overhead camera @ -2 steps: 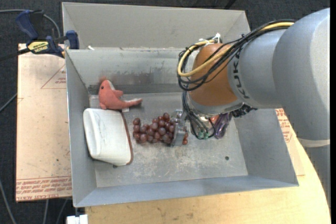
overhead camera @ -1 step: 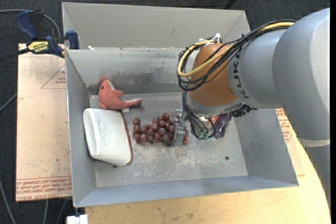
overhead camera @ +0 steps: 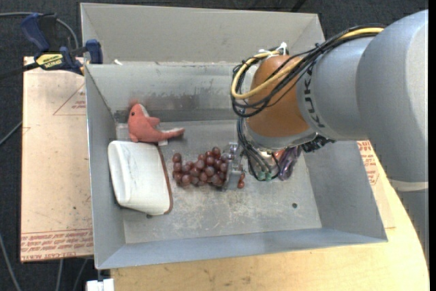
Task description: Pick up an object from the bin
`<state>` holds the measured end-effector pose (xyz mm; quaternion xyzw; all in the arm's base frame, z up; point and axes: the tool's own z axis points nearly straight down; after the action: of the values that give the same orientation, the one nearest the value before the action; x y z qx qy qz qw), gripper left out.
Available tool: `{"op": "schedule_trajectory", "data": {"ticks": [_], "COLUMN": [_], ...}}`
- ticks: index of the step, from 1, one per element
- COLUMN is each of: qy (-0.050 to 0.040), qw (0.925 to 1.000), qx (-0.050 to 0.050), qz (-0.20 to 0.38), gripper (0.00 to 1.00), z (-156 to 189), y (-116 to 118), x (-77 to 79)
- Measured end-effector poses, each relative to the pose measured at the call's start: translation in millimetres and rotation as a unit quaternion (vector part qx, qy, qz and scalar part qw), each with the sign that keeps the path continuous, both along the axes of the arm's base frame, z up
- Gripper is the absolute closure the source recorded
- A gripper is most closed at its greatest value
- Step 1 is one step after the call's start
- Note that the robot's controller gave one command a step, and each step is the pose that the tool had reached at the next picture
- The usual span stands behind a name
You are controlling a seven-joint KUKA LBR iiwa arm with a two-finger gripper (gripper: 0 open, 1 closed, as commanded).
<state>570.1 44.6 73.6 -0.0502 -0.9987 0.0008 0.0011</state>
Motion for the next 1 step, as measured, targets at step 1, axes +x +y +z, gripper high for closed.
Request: {"op": "schedule_trajectory", "data": {"ticks": [1], "qy": [0.0004], "qw": [1.0000], "qx": [0.000], "qz": [0.000], "gripper": [1.00], "z": [13.1], "y": [0.1], "x": [-0.5]}}
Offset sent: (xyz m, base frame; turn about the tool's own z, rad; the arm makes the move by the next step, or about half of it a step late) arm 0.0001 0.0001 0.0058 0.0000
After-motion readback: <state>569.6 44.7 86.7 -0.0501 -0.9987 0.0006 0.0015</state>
